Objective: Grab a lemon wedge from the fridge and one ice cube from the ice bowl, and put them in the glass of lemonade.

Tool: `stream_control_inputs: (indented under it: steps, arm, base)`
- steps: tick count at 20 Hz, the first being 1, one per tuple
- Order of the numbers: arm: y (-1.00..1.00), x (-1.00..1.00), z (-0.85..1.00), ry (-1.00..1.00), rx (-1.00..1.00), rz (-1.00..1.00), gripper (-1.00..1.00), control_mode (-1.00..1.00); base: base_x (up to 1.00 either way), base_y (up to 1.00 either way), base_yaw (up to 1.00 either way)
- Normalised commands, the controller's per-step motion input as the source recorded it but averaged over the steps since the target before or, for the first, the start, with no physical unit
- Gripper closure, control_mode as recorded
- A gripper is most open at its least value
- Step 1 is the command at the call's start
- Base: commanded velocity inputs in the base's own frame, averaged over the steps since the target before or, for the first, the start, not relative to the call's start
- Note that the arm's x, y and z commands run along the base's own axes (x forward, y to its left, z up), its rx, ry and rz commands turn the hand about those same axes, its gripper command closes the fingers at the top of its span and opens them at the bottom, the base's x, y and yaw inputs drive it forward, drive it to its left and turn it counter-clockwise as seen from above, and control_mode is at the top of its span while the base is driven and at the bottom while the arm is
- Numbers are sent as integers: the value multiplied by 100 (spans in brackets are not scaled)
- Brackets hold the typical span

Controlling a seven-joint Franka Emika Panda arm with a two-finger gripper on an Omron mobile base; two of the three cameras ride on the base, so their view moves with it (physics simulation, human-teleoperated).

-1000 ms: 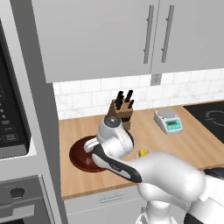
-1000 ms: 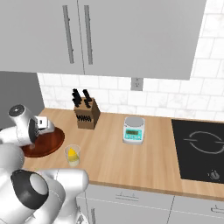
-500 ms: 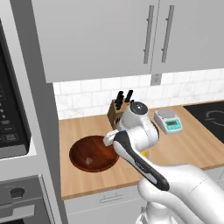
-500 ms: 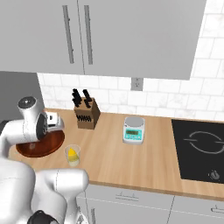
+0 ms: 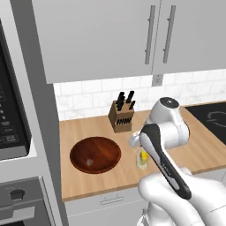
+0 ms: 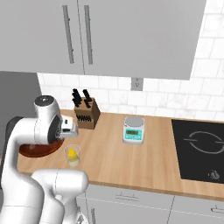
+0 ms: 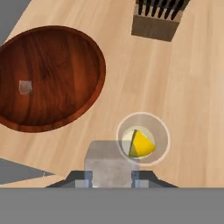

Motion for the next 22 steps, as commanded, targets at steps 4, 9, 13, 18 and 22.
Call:
stream_control_inputs:
  steps: [4, 9, 13, 18, 22]
  arm:
    - [-26, -4, -1, 15, 0, -7, 100, -100]
    - [0, 19, -1, 4, -2, -4, 100, -100]
    - [-4, 21, -8, 1, -6, -5, 100, -100]
    - [-3, 11, -24, 3, -6, -6, 100, -100]
    - [0, 3, -16, 1, 0, -2, 100, -100]
  base:
    - [0, 0, 0]
    - [0, 0, 0]
    - [0, 0, 0]
    - [0, 0, 0]
    - [0, 0, 0]
